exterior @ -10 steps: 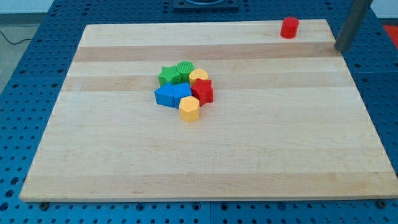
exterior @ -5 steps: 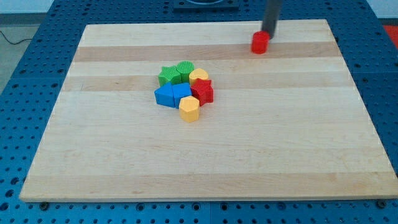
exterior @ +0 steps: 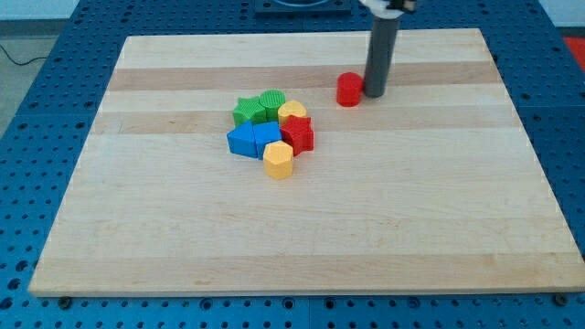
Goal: Move the red circle above the yellow heart
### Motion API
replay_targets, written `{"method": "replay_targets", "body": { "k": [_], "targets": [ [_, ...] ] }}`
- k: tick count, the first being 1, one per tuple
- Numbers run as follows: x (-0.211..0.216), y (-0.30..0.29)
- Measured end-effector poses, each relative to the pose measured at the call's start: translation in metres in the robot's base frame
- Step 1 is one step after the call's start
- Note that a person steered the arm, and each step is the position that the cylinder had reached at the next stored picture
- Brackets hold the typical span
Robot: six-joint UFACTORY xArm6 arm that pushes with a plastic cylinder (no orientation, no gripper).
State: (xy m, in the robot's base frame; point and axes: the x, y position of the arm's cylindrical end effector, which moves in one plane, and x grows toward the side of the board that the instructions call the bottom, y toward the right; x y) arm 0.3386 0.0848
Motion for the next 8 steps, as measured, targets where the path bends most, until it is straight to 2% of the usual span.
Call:
{"method": "replay_targets", "body": {
  "k": [1,2,3,4,6,7,8],
  "targets": [
    [0.002,-0.03],
    [-0.003,-0.005],
    [-0.036,0.003],
    [-0.035,-0.016],
    [0.025,-0.063],
    [0.026,-0.057],
    [-0.002,-0.039]
  ]
}}
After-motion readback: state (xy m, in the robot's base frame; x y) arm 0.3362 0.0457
